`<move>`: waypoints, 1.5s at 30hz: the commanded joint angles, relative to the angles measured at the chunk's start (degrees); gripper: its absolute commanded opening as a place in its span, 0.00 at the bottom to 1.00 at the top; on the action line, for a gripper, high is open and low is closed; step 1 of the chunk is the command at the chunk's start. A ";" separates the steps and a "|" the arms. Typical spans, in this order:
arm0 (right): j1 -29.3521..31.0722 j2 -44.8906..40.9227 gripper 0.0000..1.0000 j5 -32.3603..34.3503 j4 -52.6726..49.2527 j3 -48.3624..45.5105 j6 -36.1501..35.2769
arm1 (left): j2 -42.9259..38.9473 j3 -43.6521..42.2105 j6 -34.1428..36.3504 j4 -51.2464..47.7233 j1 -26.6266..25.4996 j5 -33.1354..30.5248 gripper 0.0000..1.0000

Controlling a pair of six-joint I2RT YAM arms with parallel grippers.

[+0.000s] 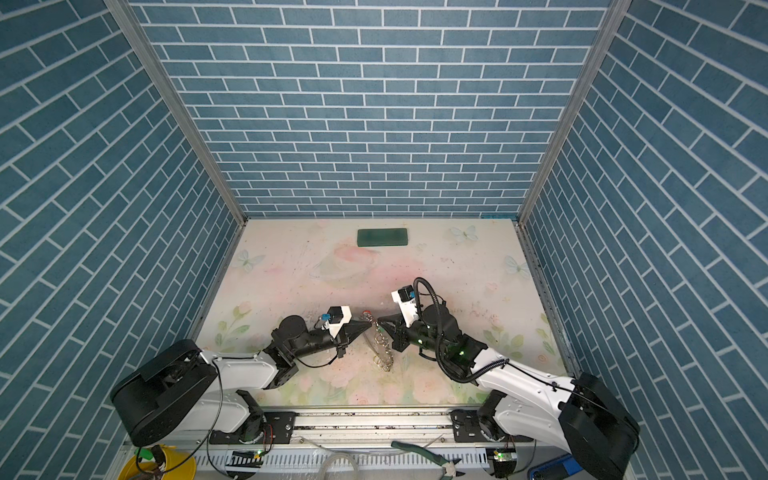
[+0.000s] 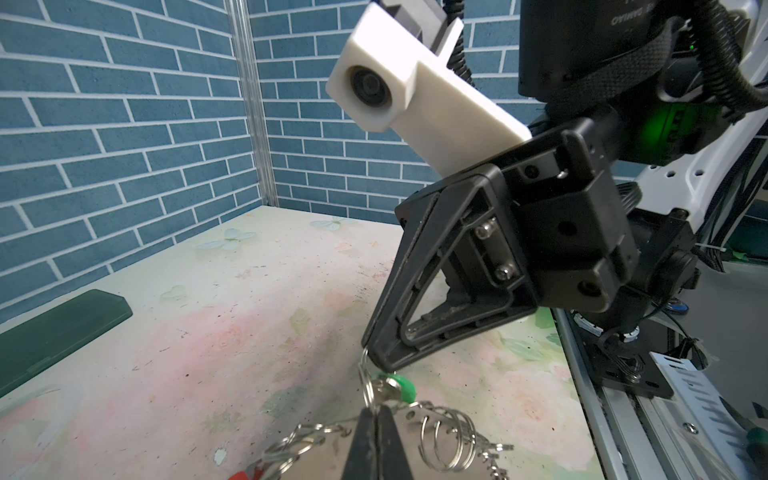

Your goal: Put the keys on the keyring

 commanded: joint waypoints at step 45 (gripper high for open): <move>-2.85 6.01 0.00 -0.76 3.82 2.18 17.56 | 3.08 1.95 1.04 11.55 -3.95 -13.21 0.00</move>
